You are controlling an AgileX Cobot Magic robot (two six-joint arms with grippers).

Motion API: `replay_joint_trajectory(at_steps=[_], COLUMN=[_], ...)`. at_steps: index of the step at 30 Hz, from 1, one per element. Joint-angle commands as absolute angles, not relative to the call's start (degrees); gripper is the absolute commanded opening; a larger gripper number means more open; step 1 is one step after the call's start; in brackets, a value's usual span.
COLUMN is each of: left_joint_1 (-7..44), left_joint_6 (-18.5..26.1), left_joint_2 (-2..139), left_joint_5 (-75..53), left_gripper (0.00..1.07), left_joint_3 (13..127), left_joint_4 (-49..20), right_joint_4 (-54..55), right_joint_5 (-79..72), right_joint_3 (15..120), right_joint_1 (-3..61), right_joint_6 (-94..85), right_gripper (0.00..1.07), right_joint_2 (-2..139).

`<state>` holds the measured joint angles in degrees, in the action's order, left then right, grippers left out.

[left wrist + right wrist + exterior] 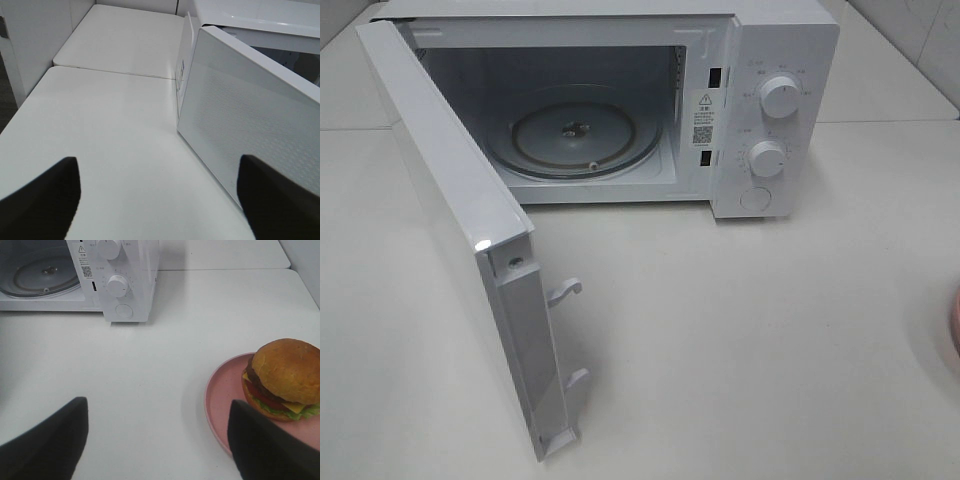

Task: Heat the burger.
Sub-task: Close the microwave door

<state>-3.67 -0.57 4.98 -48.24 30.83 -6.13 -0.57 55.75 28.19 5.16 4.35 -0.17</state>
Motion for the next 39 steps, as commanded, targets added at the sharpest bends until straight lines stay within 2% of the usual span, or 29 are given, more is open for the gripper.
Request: replay_joint_trajectory(at_steps=[1, 2, 4, 5, 8, 10, 11, 13, 15, 16, 19, 24, 27, 32, 39], left_joint_1=[-3.8, -3.8, -3.8, -3.8, -3.8, -3.8, -3.8, -3.8, -3.8, -3.8, -3.8, -3.8, -3.8, -3.8, -3.8], left_joint_6=[-0.8, -0.8, -0.8, -0.8, -0.8, -0.8, -0.8, -0.7, -0.6, -0.5, -0.5, -0.3, -0.3, -0.3, -0.5], left_joint_2=[8.3, 10.5, 11.5, 13.6, 16.0, 19.0, 19.0, 21.7, 22.6, 24.2, 25.2, 30.9, 31.7, 36.6, 40.3], left_joint_5=[-43.1, -40.6, -39.2, -36.6, -33.4, -29.0, -29.0, -25.1, -23.8, -21.1, -20.3, -9.5, -7.2, 8.7, 20.2], left_gripper=[0.62, 0.56, 0.53, 0.45, 0.4, 0.22, 0.22, 0.1, 0.08, 0.03, 0.01, 0.0, 0.0, 0.0, 0.0], left_joint_3=[31.2, 31.2, 31.2, 31.2, 31.2, 31.2, 31.2, 31.2, 31.2, 31.1, 31.1, 29.8, 29.2, 24.1, 19.5], left_joint_4=[-5.8, -5.8, -5.8, -5.7, -5.7, -5.9, -5.9, -5.8, -5.8, -5.8, -5.8, -4.4, -4.2, -3.4, 0.0], right_joint_4=[-0.6, -0.6, -0.6, -0.6, -0.6, -0.6, -0.6, -0.6, -0.6, -0.6, -0.6, -0.6, -0.6, -0.6, -0.6], right_joint_5=[54.8, 54.8, 54.8, 54.8, 54.8, 54.8, 54.8, 54.8, 54.8, 54.8, 54.8, 54.8, 54.8, 54.8, 54.8], right_joint_3=[28.1, 28.1, 28.1, 28.1, 28.1, 28.1, 28.1, 28.1, 28.1, 28.1, 28.1, 28.1, 28.1, 28.1, 28.1], right_joint_1=[4.8, 4.8, 4.8, 4.8, 4.8, 4.8, 4.8, 4.8, 4.8, 4.8, 4.8, 4.8, 4.8, 4.8, 4.8], right_joint_6=[4.2, 4.2, 4.2, 4.2, 4.2, 4.2, 4.2, 4.2, 4.2, 4.2, 4.2, 4.2, 4.2, 4.2, 4.2], right_gripper=[0.76, 0.76, 0.76, 0.76, 0.76, 0.76, 0.76, 0.76, 0.76, 0.76, 0.76, 0.76, 0.76, 0.76, 0.76], right_joint_2=[-1.9, -1.9, -1.9, -1.9, -1.9, -1.9, -1.9, -1.9, -1.9, -1.9, -1.9, -1.9, -1.9, -1.9, -1.9])
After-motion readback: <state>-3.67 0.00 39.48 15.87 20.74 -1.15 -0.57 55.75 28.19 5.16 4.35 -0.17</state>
